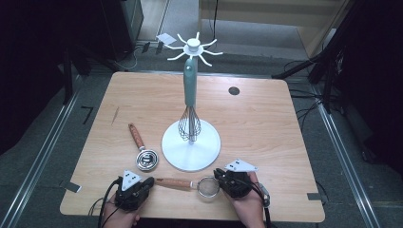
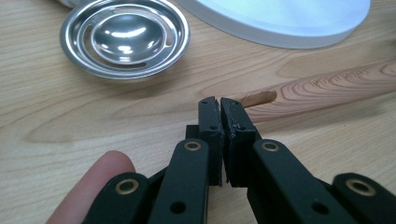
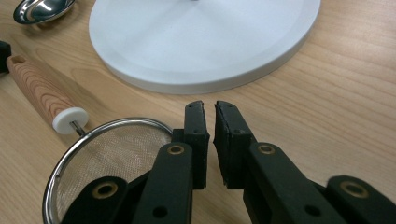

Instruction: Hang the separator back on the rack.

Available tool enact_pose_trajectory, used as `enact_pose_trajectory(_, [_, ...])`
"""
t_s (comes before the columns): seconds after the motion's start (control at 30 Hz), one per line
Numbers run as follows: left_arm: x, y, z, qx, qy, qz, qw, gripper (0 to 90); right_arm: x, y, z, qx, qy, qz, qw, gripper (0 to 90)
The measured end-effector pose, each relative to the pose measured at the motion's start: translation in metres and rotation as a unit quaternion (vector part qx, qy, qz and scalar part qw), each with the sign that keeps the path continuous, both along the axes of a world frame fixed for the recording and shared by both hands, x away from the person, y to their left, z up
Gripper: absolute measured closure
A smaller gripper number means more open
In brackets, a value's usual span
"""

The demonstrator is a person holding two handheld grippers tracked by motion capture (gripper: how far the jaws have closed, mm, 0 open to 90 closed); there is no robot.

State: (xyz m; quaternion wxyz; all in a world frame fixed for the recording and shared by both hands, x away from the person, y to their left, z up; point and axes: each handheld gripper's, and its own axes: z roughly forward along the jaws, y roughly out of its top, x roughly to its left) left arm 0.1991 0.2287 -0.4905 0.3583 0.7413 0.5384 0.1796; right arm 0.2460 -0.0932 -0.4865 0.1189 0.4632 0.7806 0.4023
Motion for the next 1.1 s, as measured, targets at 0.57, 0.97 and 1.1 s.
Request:
enact_pose_trajectory(0.57, [0.011,-0.012,-0.002,0.002,-0.007,-0.016,0.9999,88.3,-0.003,-0.01,0.007,0.007,-0.024,0.067,0.9975,73.7])
enact_pose_trajectory(0.97, [0.012,-0.002,0.001,-0.005,-0.02,-0.042,0.9989,76.4,0.014,-0.002,0.042,-0.034,-0.012,0.163,0.9859,61.6])
enact_pose_trajectory(1.1, [0.013,0.013,0.005,-0.019,-0.035,-0.037,0.9985,67.9,0.018,0.01,0.05,-0.067,0.016,0.208,0.9758,58.8])
